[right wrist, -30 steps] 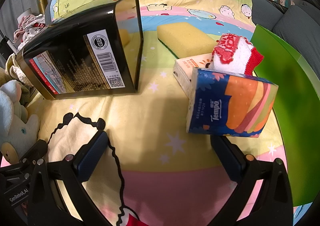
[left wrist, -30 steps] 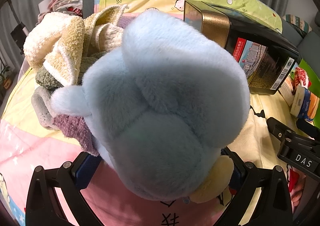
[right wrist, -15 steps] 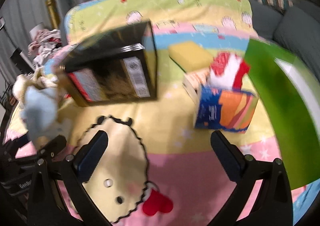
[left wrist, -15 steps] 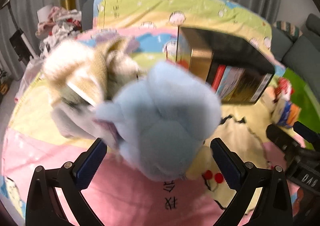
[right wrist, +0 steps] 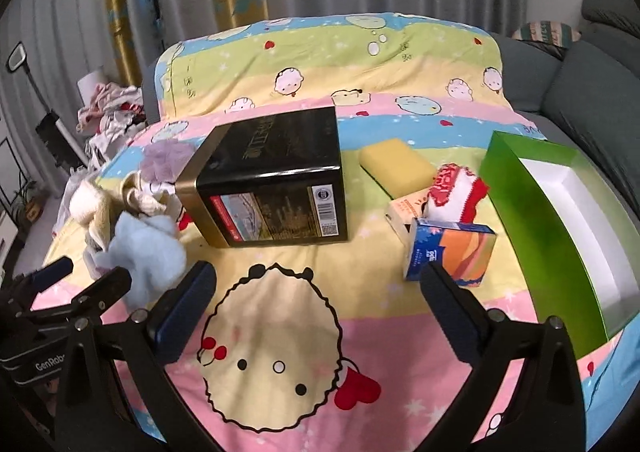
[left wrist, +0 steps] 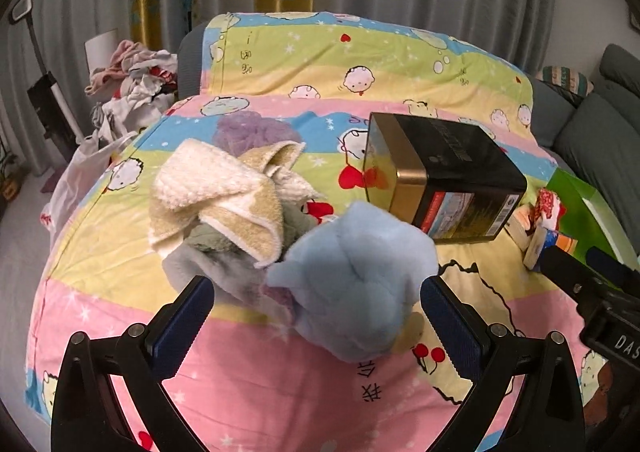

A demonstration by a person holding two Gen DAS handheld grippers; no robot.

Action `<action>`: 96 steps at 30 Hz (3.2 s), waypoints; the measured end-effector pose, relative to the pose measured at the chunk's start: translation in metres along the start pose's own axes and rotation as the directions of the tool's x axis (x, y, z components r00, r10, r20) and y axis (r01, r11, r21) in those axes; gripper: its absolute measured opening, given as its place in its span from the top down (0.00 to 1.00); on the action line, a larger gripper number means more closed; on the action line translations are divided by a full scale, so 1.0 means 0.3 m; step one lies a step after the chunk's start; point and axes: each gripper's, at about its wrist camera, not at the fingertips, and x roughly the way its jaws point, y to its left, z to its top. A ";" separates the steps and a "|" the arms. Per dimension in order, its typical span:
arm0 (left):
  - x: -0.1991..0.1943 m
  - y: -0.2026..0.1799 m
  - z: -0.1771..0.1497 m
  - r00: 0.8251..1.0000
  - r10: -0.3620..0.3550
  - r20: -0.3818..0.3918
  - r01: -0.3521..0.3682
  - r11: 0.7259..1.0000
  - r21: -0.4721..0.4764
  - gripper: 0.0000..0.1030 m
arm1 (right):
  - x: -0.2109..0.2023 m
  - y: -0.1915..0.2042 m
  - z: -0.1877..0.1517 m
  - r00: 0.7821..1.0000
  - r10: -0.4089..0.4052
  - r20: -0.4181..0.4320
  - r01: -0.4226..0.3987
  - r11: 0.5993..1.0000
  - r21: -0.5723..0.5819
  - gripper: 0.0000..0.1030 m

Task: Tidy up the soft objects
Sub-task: 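Lift the blue plush toy with the left gripper toward the right gripper, then close the right gripper on the blue plush while the left gripper releases it, then carry the blue plush with the right gripper over the green-rimmed white box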

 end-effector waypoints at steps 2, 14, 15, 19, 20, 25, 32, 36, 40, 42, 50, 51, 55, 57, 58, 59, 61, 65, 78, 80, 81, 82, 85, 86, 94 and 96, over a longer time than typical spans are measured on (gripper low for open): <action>-0.006 0.020 0.004 1.000 -0.006 0.001 0.006 1.000 -0.020 0.00 | -0.009 -0.006 0.004 1.000 -0.005 0.004 0.005 1.000 0.012 0.05; -0.017 0.141 0.020 0.997 -0.071 0.009 0.072 0.989 -0.126 0.00 | -0.034 0.052 0.036 0.998 0.055 0.011 -0.055 0.997 0.052 0.23; -0.018 0.145 0.023 0.998 -0.070 0.009 0.070 0.990 -0.124 0.00 | -0.034 0.061 0.040 0.998 0.056 0.008 -0.056 0.997 0.056 0.25; -0.009 0.174 0.027 0.997 -0.073 -0.011 0.071 0.987 -0.141 0.00 | -0.024 0.107 0.060 0.995 0.097 -0.019 -0.096 0.994 0.055 0.26; -0.003 0.191 0.027 0.997 -0.075 -0.017 0.071 0.985 -0.155 0.00 | -0.022 0.120 0.065 0.994 0.107 -0.025 -0.105 0.993 0.052 0.26; 0.022 0.245 0.024 0.997 -0.062 -0.039 0.053 0.978 -0.201 0.01 | 0.019 0.162 0.091 0.975 0.207 -0.081 -0.199 0.975 0.094 0.24; 0.084 0.237 -0.003 0.970 -0.199 -0.139 0.161 0.956 -0.246 0.09 | 0.141 0.240 0.087 0.922 0.328 -0.206 -0.307 0.943 0.129 0.24; 0.088 0.190 -0.026 0.944 -0.275 -0.183 0.229 0.944 -0.238 0.09 | 0.212 0.276 0.066 0.886 0.373 -0.276 -0.347 0.927 0.141 0.24; 0.101 0.147 -0.041 0.930 -0.306 -0.202 0.266 0.942 -0.204 0.10 | 0.273 0.291 0.043 0.836 0.441 -0.326 -0.403 0.897 0.181 0.23; 0.124 0.136 -0.051 0.917 -0.336 -0.215 0.291 0.932 -0.218 0.15 | 0.298 0.295 0.026 0.799 0.480 -0.362 -0.433 0.877 0.206 0.23; 0.143 0.116 -0.061 0.890 -0.433 -0.140 0.395 0.887 -0.238 0.34 | 0.363 0.301 -0.028 0.718 0.555 -0.421 -0.504 0.831 0.235 0.27; 0.137 0.109 -0.060 0.894 -0.428 -0.134 0.392 0.891 -0.230 0.35 | 0.356 0.297 -0.027 0.718 0.559 -0.415 -0.511 0.828 0.231 0.29; 0.095 0.075 -0.043 0.910 -0.396 -0.123 0.371 0.911 -0.180 0.35 | 0.327 0.253 -0.032 0.704 0.598 -0.384 -0.535 0.801 0.268 0.33; 0.062 0.057 -0.028 0.915 -0.392 -0.099 0.375 0.913 -0.159 0.35 | 0.298 0.227 -0.020 0.699 0.615 -0.364 -0.542 0.788 0.291 0.34; 0.044 0.047 -0.022 0.914 -0.397 -0.084 0.382 0.912 -0.148 0.35 | 0.275 0.214 -0.008 0.705 0.618 -0.348 -0.546 0.786 0.289 0.34; 0.016 0.031 -0.011 0.912 -0.405 -0.063 0.394 0.910 -0.130 0.35 | 0.249 0.204 0.007 0.716 0.616 -0.328 -0.550 0.787 0.278 0.34; -0.016 0.001 0.005 0.907 -0.419 -0.035 0.413 0.905 -0.103 0.35 | 0.196 0.179 0.038 0.738 0.610 -0.290 -0.552 0.792 0.263 0.34; -0.090 -0.066 0.041 0.890 -0.455 0.016 0.456 0.889 -0.041 0.35 | 0.099 0.124 0.094 0.779 0.590 -0.214 -0.546 0.805 0.232 0.34; -0.128 -0.359 0.159 0.853 -0.518 0.055 0.510 0.852 0.120 0.36 | -0.022 -0.141 0.190 0.837 0.547 -0.031 -0.518 0.809 0.279 0.34; -0.127 -0.407 0.171 0.847 -0.529 0.052 0.518 0.843 0.147 0.36 | -0.040 -0.198 0.193 0.843 0.538 -0.002 -0.514 0.806 0.293 0.34; -0.129 -0.433 0.173 0.842 -0.538 0.050 0.525 0.836 0.161 0.36 | -0.047 -0.218 0.194 0.847 0.531 0.011 -0.509 0.806 0.300 0.34; -0.132 -0.457 0.171 0.837 -0.546 0.047 0.531 0.830 0.171 0.36 | -0.056 -0.242 0.196 0.851 0.524 0.024 -0.505 0.806 0.310 0.34; -0.123 -0.524 0.179 0.824 -0.565 0.035 0.548 0.812 0.201 0.36 | -0.066 -0.299 0.196 0.863 0.502 0.057 -0.489 0.801 0.345 0.34; -0.119 -0.542 0.181 0.819 -0.573 0.030 0.555 0.805 0.208 0.36 | -0.070 -0.318 0.196 0.868 0.492 0.064 -0.481 0.802 0.354 0.34; -0.075 -0.700 0.191 0.790 -0.613 -0.031 0.599 0.759 0.254 0.36 | -0.075 -0.477 0.174 0.893 0.434 0.118 -0.437 0.773 0.459 0.34; -0.062 -0.742 0.193 0.778 -0.626 -0.051 0.614 0.742 0.268 0.36 | -0.080 -0.522 0.164 0.903 0.409 0.129 -0.418 0.770 0.482 0.34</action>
